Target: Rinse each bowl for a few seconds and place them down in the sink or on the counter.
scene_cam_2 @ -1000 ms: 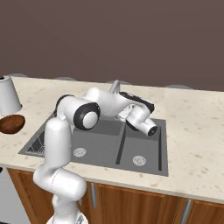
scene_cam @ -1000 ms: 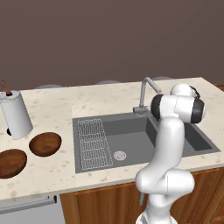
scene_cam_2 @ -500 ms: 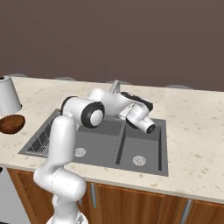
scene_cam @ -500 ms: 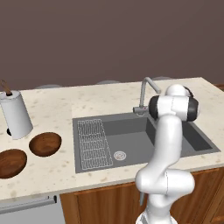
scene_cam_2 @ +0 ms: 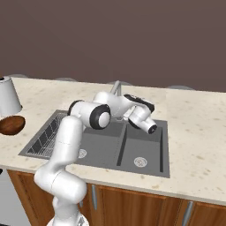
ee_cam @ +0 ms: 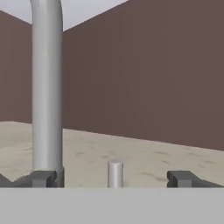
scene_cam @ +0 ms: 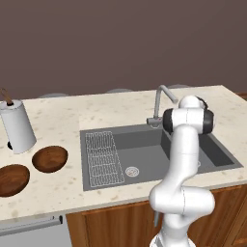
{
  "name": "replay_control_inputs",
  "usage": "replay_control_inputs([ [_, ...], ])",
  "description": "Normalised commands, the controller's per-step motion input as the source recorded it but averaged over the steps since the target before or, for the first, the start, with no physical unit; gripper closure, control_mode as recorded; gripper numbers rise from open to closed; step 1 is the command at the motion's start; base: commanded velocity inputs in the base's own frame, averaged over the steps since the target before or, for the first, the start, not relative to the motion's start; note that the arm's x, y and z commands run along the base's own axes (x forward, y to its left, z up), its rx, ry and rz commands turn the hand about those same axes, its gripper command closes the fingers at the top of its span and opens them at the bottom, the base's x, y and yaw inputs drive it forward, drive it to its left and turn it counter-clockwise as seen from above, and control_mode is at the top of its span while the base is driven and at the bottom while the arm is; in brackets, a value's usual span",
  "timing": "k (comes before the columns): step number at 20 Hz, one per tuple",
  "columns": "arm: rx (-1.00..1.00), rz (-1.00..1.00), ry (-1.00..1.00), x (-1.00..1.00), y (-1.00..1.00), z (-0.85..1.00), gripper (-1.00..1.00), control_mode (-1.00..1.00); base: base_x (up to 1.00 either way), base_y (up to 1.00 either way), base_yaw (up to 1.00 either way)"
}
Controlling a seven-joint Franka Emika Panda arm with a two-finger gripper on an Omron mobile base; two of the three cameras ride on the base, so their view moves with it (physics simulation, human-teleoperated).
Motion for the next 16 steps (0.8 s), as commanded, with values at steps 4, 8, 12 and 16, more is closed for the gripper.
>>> replay_control_inputs([
  [4,0.01,0.0,0.02,0.31,-0.17,-0.23,-1.0,-1.0,0.0,0.0,0.0],
  [8,0.02,0.0,0.04,0.36,-0.11,-0.14,-1.0,-1.0,0.0,0.0,0.0],
  [12,0.02,0.0,0.08,0.39,-0.03,-0.05,-1.0,-1.0,0.0,0.0,0.0],
  [16,0.01,0.0,0.09,0.37,0.0,-0.08,-1.0,-1.0,0.0,0.0,0.0],
])
